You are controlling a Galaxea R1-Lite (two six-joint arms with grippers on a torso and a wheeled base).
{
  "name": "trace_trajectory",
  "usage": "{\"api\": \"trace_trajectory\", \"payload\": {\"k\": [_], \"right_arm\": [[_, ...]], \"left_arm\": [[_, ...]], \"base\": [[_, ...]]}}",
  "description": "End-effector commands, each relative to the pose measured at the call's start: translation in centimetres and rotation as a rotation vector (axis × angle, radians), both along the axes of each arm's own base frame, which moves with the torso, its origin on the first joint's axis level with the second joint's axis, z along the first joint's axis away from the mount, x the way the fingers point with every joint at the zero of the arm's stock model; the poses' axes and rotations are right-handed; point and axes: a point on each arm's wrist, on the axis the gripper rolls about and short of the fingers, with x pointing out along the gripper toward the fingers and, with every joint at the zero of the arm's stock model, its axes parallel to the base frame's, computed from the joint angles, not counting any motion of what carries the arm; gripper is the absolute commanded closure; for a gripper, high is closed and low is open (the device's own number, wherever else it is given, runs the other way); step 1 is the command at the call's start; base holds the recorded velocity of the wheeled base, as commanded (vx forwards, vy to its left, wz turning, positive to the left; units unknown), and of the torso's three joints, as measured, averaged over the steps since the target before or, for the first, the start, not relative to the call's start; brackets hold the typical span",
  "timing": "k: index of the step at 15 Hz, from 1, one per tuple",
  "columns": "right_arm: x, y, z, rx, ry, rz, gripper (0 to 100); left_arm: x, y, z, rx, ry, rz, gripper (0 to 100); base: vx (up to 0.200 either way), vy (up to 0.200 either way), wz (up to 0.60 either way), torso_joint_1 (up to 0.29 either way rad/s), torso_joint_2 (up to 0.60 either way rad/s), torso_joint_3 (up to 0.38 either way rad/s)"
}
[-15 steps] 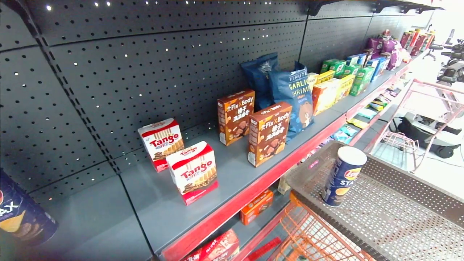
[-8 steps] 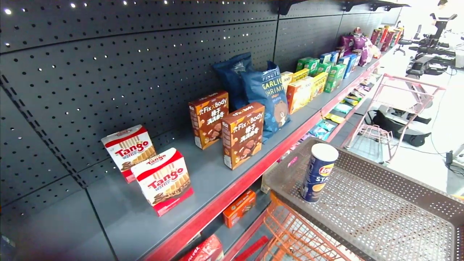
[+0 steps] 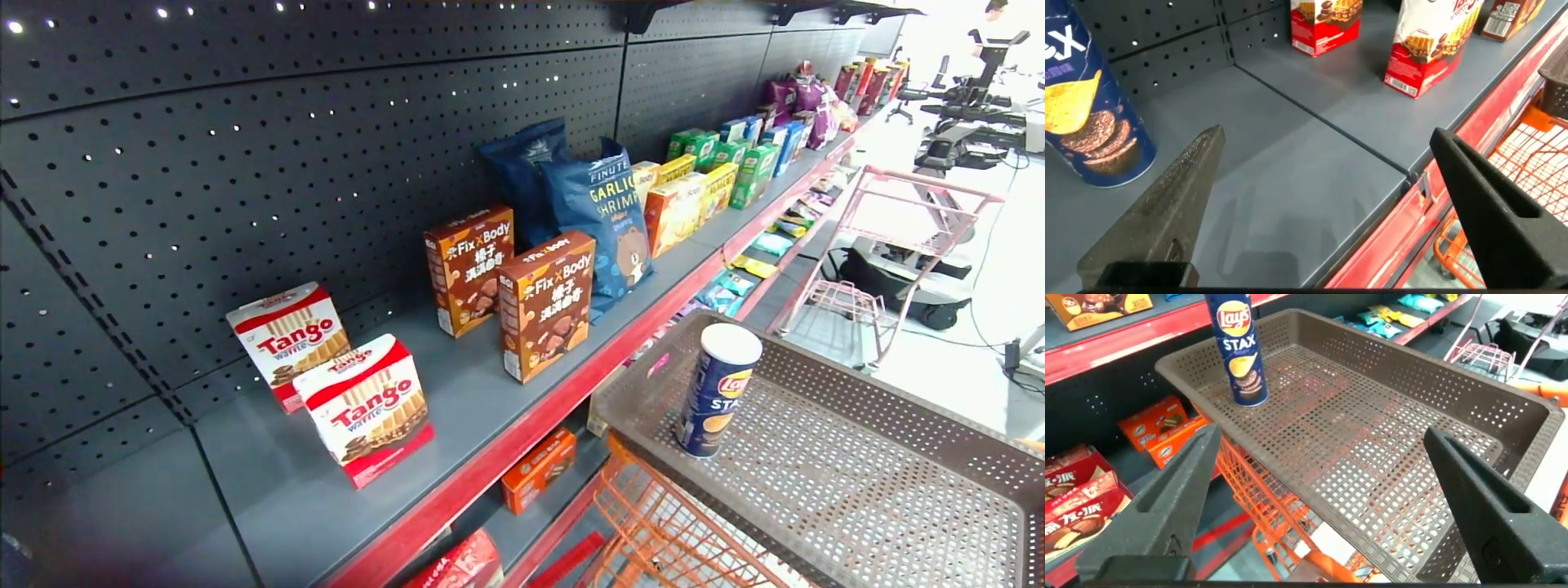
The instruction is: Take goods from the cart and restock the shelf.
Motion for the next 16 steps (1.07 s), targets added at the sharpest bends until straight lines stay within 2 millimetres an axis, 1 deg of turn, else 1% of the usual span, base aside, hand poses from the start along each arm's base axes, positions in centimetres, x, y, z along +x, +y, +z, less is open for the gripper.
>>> {"api": "trace_trajectory", "payload": {"k": [1,15,16], "right_arm": [[0.0,0.0,0.0,0.000,0.000,0.000,0],[0.0,0.0,0.0,0.000,-0.002,0.000,0],[-0.6,0.1,2.4,-0.014,-0.093,0.053,0]], "left_arm": [[0.0,0.0,0.0,0.000,-0.001,0.001,0],[0.0,0.0,0.0,0.000,-0.001,0.001,0],[0.0,0.0,0.0,0.001,-0.001,-0.001,0]], "base": [[0.000,0.000,0.00,0.000,0.00,0.000],[0.000,0.000,0.00,0.000,0.00,0.000],[0.000,0.000,0.00,0.000,0.00,0.000]]}}
